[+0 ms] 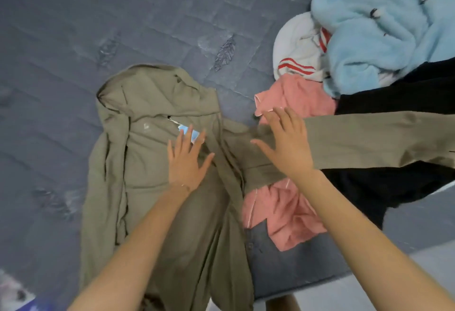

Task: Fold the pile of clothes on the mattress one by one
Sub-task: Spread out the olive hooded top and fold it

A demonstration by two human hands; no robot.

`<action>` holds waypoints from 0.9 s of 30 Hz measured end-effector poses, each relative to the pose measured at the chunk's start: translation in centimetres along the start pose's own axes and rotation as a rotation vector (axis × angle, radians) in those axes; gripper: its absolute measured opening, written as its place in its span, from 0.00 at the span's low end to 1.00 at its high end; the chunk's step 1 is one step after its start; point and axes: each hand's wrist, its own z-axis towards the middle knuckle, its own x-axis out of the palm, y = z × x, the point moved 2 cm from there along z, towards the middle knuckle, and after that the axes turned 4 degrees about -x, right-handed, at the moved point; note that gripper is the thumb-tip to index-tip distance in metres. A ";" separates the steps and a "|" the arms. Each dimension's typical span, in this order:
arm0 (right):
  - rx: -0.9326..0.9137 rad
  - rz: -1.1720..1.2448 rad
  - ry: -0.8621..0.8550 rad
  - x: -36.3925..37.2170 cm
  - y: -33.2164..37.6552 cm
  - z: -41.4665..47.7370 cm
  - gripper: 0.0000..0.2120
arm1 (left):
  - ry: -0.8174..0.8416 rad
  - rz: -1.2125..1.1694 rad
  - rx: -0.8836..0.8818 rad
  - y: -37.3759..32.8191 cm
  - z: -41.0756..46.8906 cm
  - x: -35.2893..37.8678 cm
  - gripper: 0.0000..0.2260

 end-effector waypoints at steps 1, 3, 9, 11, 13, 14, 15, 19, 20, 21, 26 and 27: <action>-0.022 0.000 0.016 1.4 2.2 0.2 0.33 | -0.009 0.004 -0.030 2.9 -1.1 -0.4 0.28; -0.067 0.008 0.041 4.1 6.8 0.6 0.34 | -0.027 -0.001 -0.106 8.8 -3.4 -1.1 0.28; -0.218 -0.007 0.139 12.9 20.0 0.6 0.35 | -0.016 -0.017 -0.310 24.2 -10.4 -2.1 0.30; -0.233 -0.010 0.171 15.7 23.5 0.3 0.35 | 0.007 -0.007 -0.345 27.9 -11.9 -2.1 0.30; -0.239 -0.004 0.195 18.0 26.6 -0.1 0.36 | 0.027 -0.012 -0.364 31.1 -13.2 -2.1 0.30; -0.240 -0.001 0.209 19.0 28.0 -0.3 0.36 | 0.028 -0.018 -0.369 32.4 -13.8 -2.0 0.30; -0.241 -0.004 0.225 19.9 29.3 -0.5 0.36 | 0.024 -0.029 -0.375 33.7 -14.4 -2.0 0.30; -0.274 -0.048 0.287 22.9 33.7 -1.0 0.37 | 0.002 -0.112 -0.399 37.7 -16.8 -1.6 0.30; -0.293 -0.056 0.296 23.5 34.6 -1.1 0.37 | 0.012 -0.152 -0.417 38.4 -17.4 -1.3 0.29; -0.319 -0.059 0.303 24.1 35.4 -1.2 0.37 | 0.021 -0.210 -0.445 39.0 -18.0 -0.8 0.29; -0.512 -0.110 0.467 27.9 39.0 -2.0 0.35 | 0.103 -0.346 -0.562 40.0 -22.0 2.7 0.23; -0.555 -0.133 0.529 28.8 39.6 -2.1 0.35 | 0.119 -0.345 -0.552 39.8 -22.8 3.5 0.22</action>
